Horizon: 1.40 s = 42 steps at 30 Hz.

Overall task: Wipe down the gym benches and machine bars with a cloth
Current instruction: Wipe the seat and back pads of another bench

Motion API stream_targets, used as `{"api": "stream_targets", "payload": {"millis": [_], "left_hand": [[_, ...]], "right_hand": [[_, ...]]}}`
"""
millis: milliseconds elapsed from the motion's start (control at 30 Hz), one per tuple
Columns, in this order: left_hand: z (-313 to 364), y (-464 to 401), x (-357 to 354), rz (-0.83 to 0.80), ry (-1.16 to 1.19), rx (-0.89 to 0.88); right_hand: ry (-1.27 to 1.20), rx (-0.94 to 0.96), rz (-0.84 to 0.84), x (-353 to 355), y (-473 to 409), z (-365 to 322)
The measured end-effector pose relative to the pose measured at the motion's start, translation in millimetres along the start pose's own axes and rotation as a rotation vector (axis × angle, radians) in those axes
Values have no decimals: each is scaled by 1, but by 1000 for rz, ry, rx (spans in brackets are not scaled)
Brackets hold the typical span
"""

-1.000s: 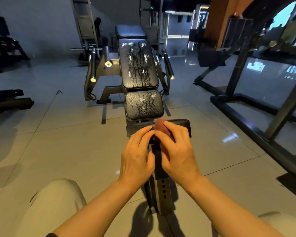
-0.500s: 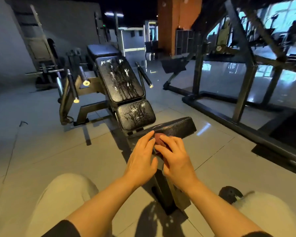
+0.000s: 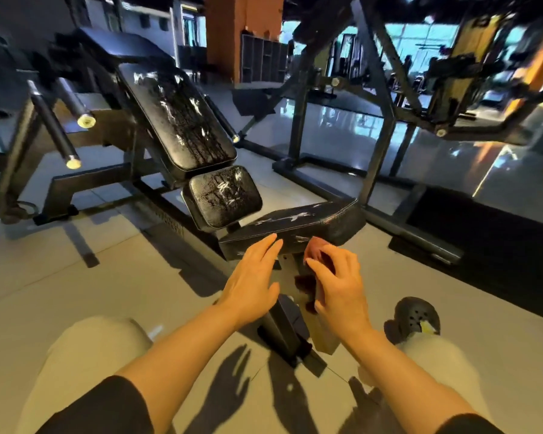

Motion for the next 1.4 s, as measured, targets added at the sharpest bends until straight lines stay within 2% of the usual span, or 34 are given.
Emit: {"api": "stream_targets", "payload": {"millis": [33, 133, 200, 267, 400, 567, 633, 733, 767, 833, 900, 967, 1033, 1133, 1167, 1233, 1333, 1400], "left_hand": [[-4, -2, 0, -26, 9, -9], [-14, -13, 1, -66, 25, -44], [-22, -20, 0, -90, 16, -71], [-29, -26, -3, -123, 12, -105], [-39, -33, -3, -112, 40, -206], [-48, -47, 10, -63, 35, -403], [-50, -52, 12, -60, 14, -473], [-50, -51, 12, -90, 16, -542], [-52, -50, 10, -105, 21, -566], [-58, -50, 6, -130, 18, -591], [-64, -54, 5, -149, 19, -616], [-67, -58, 5, -171, 46, -627], [-68, -59, 6, -197, 79, -626], [-71, -59, 9, -221, 111, -639], [-72, -60, 9, -232, 121, -645], [-74, -61, 10, -250, 150, -657], [-76, -63, 10, -246, 180, -671], [-76, -63, 9, -228, 192, -673]], "right_hand": [[13, -28, 8, 1, 0, -4], [17, -206, 202, 14, -14, -14], [25, -299, 262, 13, -28, -21], [72, -317, 214, 2, -34, -25], [104, -246, 14, -29, -25, -36], [168, -340, 314, -7, -39, -34], [248, -294, 269, -18, -44, -39], [354, -139, 21, -52, -43, -50], [361, -129, -2, -55, -44, -51], [347, -180, 118, -39, -50, -51], [329, -327, 316, -16, -53, -48], [345, -450, 405, -13, -51, -45], [368, -459, 324, -33, -49, -49], [369, -356, 96, -72, -46, -61], [362, -347, 90, -73, -46, -62], [349, -403, 192, -60, -51, -61], [342, -583, 485, -25, -49, -49], [308, -666, 622, -13, -45, -43]]}}
Point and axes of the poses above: each hand's wrist, its own y-axis away from the middle knuckle, its own x-axis out of the back of the hand, z = x × y, the point moved 7 cm from there along -y, towards the middle knuckle, and after that the axes turned 1 degree about -x, right-handed, at the moved point
